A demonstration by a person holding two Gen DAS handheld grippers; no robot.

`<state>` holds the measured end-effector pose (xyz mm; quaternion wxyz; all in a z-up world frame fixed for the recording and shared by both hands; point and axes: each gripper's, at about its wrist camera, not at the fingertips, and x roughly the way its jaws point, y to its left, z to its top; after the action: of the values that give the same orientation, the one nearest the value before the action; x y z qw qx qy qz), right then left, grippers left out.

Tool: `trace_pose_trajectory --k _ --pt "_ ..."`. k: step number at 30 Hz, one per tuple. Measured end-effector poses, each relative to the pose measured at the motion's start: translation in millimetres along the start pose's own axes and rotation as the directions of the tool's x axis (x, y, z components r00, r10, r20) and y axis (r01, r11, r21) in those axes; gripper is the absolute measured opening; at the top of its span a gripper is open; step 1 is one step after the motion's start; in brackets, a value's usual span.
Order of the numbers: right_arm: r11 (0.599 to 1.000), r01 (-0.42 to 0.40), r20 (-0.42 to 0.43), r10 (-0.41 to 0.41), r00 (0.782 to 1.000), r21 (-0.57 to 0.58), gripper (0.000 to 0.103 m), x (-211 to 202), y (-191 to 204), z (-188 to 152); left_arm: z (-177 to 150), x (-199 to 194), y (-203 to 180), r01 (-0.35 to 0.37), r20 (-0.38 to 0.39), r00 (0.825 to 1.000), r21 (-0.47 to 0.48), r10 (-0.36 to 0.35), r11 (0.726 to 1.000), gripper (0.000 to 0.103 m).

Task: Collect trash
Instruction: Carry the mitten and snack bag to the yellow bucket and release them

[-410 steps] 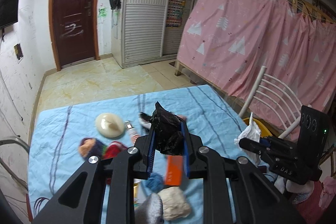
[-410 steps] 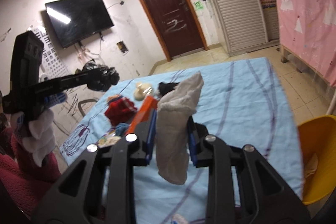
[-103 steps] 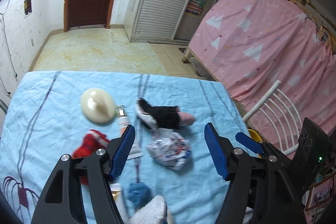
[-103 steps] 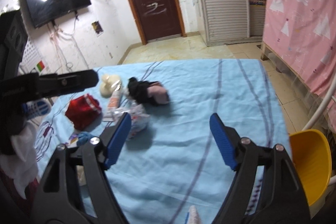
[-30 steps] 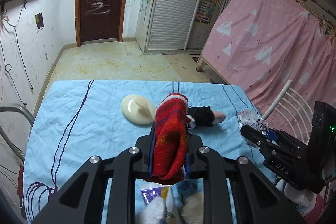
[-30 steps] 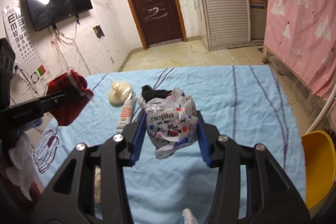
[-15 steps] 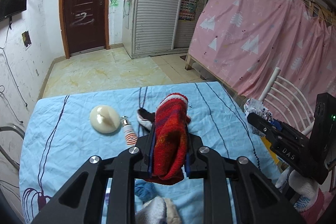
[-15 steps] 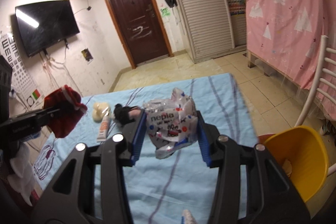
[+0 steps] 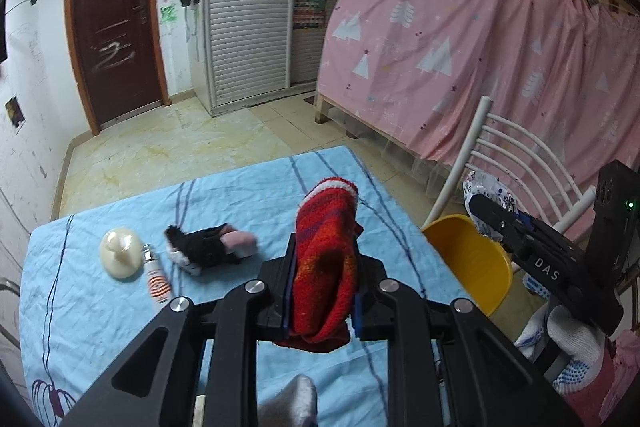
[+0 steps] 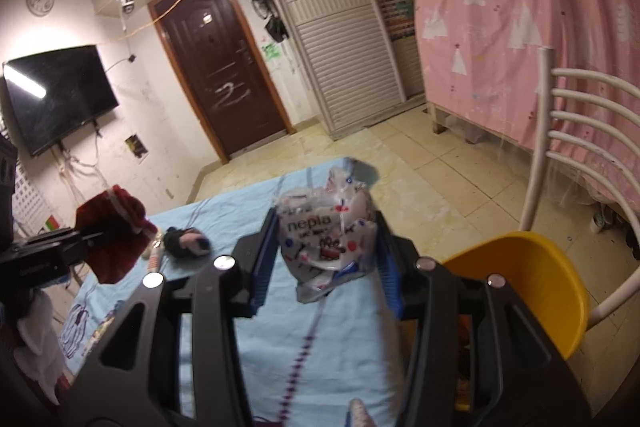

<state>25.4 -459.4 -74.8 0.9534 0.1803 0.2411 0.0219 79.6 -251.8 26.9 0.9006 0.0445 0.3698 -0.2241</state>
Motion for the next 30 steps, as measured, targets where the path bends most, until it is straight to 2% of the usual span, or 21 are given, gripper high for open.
trace_pose_trajectory --k 8,16,21,26,29,30 --pt "0.991 0.128 0.037 -0.129 0.991 0.028 0.044 -18.7 -51.7 2.0 10.2 20.8 -60.8 0.119 -0.001 0.993 0.073 -0.119 0.990 0.012" --pt "0.980 0.190 0.028 -0.192 0.981 0.063 0.044 -18.0 -98.5 0.6 16.8 50.4 -119.2 0.221 -0.043 0.975 0.114 -0.218 0.969 0.012" --pt "0.974 0.202 0.011 -0.204 0.979 0.103 0.044 -13.5 -120.4 -2.6 18.4 72.8 -153.8 0.254 -0.093 0.966 0.131 -0.243 0.958 0.012" --pt "0.970 0.200 0.005 -0.202 0.979 0.139 0.045 -15.4 -135.7 -6.4 17.1 93.2 -186.2 0.256 -0.124 0.963 0.155 -0.238 0.954 0.012" --pt "0.966 0.202 -0.003 -0.205 0.979 0.163 0.054 -13.8 -143.8 -7.1 17.1 101.1 -196.4 0.251 -0.133 0.964 0.163 -0.231 0.954 0.014" --pt "0.965 0.202 -0.005 -0.205 0.979 0.167 0.056 -13.2 -146.1 -6.6 17.0 104.0 -198.9 0.251 -0.138 0.963 0.161 -0.230 0.955 0.019"
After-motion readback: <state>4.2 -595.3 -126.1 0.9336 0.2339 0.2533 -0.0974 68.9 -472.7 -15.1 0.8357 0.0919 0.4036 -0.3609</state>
